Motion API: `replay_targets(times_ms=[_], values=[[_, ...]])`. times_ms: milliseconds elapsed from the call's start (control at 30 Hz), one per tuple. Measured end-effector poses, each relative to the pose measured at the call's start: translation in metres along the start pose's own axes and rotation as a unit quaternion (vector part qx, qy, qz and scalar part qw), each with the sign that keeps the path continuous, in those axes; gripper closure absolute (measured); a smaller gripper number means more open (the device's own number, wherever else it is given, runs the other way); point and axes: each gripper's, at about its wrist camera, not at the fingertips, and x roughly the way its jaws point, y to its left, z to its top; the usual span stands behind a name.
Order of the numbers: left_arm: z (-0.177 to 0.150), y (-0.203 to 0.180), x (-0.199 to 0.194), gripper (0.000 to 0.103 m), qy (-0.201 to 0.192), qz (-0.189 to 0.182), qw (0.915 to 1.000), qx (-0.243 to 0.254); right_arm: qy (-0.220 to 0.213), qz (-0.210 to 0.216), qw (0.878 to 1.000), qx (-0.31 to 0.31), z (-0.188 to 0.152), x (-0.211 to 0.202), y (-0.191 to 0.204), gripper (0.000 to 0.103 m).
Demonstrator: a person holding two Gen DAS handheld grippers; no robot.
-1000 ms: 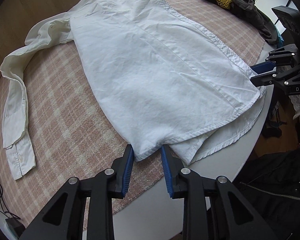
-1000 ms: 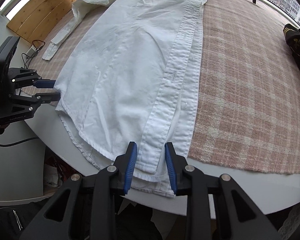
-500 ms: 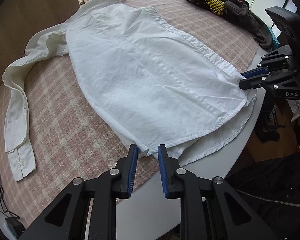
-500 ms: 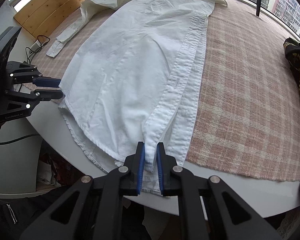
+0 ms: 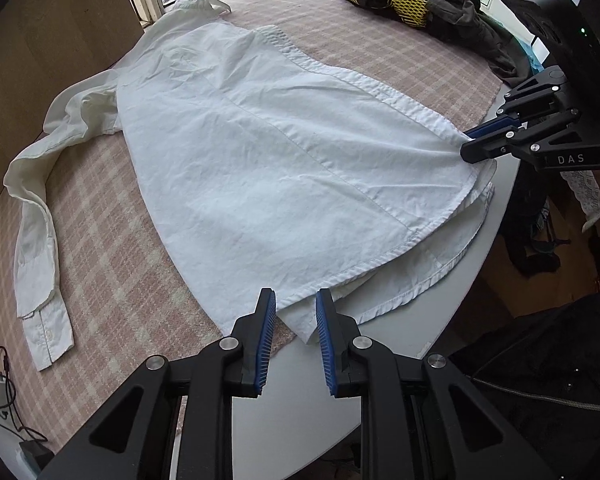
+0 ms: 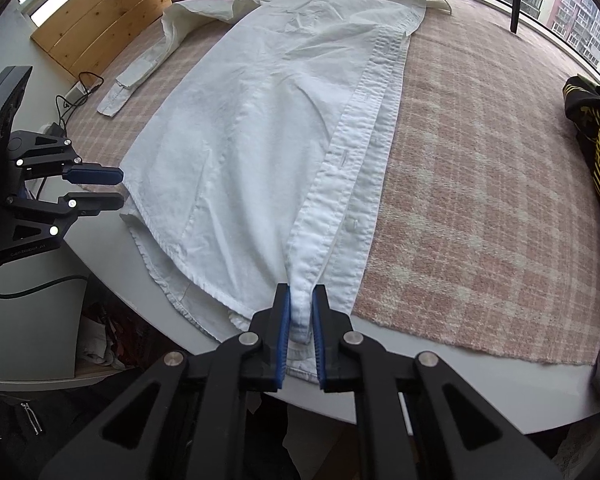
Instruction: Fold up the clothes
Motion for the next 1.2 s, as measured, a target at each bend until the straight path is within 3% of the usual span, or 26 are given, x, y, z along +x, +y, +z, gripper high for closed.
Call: replay_targets(times_ms=[300, 700, 833, 933, 1200], values=[[-0.009, 0.009, 0.003, 0.083, 0.021, 0.013, 0.9997, -0.009, 0.005, -0.04, 0.999, -0.011, -0.001, 0.009, 0.012, 0.092], [-0.012, 0.013, 0.005, 0.083, 0.031, 0.015, 0.9994, -0.01, 0.0, -0.037, 0.999, -0.018, -0.002, 0.007, 0.015, 0.092], [-0.015, 0.018, 0.002, 0.082, 0.032, 0.028, 0.9991, -0.005, 0.002, -0.023, 1.0, -0.009, -0.001, 0.008, 0.013, 0.092], [-0.017, 0.024, 0.005, 0.074, 0.036, 0.031, 0.9988, -0.006, 0.005, -0.011, 1.0, 0.005, -0.001, 0.009, 0.008, 0.092], [-0.005, 0.029, 0.024, 0.075, 0.036, 0.051, 0.9981, -0.003, 0.007, 0.027, 0.999, 0.035, -0.004, 0.006, -0.007, 0.092]])
